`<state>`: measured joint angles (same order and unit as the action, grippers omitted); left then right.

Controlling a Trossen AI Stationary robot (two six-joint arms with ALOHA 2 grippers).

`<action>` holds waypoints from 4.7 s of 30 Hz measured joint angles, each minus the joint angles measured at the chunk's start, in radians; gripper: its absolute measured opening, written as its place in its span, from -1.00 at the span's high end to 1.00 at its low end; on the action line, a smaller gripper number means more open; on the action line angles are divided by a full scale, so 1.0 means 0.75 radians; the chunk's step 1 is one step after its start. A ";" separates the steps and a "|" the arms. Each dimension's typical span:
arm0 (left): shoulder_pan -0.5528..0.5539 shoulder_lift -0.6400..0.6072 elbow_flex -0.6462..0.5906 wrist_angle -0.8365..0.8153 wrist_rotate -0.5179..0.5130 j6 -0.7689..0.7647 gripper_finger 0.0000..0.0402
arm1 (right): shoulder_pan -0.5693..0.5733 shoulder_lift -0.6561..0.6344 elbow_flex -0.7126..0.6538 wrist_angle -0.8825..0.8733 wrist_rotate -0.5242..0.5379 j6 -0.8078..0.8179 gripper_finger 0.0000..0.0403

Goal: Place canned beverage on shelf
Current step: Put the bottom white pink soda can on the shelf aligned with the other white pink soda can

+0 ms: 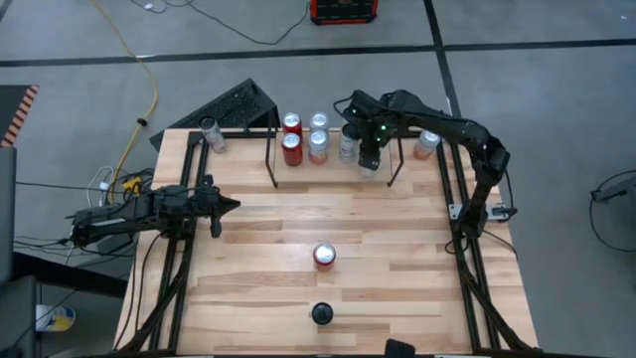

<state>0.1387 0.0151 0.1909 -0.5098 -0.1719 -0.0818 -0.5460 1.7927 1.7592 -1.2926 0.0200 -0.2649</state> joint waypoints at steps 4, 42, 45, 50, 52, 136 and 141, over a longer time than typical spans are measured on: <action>0.000 0.000 0.000 0.000 0.000 0.000 0.95 | -0.018 0.000 0.001 0.002 0.010 -0.092 -0.16; 0.000 -0.001 0.000 0.000 0.000 0.000 0.95 | 0.017 0.000 0.002 0.018 0.020 -0.006 -0.30; 0.000 0.000 0.000 0.000 0.000 0.000 0.95 | 0.029 0.000 0.002 0.009 0.054 -0.002 -0.30; 0.000 0.000 0.000 -0.001 0.000 0.000 0.95 | 0.046 0.000 0.002 0.007 0.122 0.004 -0.30; 0.000 0.000 0.000 -0.001 0.000 0.000 0.95 | 0.050 0.000 0.002 0.006 0.122 0.021 -0.30; 0.000 0.000 0.000 0.000 0.000 0.000 0.95 | -0.071 -0.115 -0.224 0.168 -0.160 -0.551 -0.27; 0.000 0.000 0.000 0.000 0.000 0.000 0.95 | -0.071 -0.148 -0.232 0.158 -0.159 -0.485 -0.28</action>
<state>0.1390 0.0150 0.1909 -0.5102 -0.1722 -0.0820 -0.5991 1.6816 1.5853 -1.1739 -0.0994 -0.6286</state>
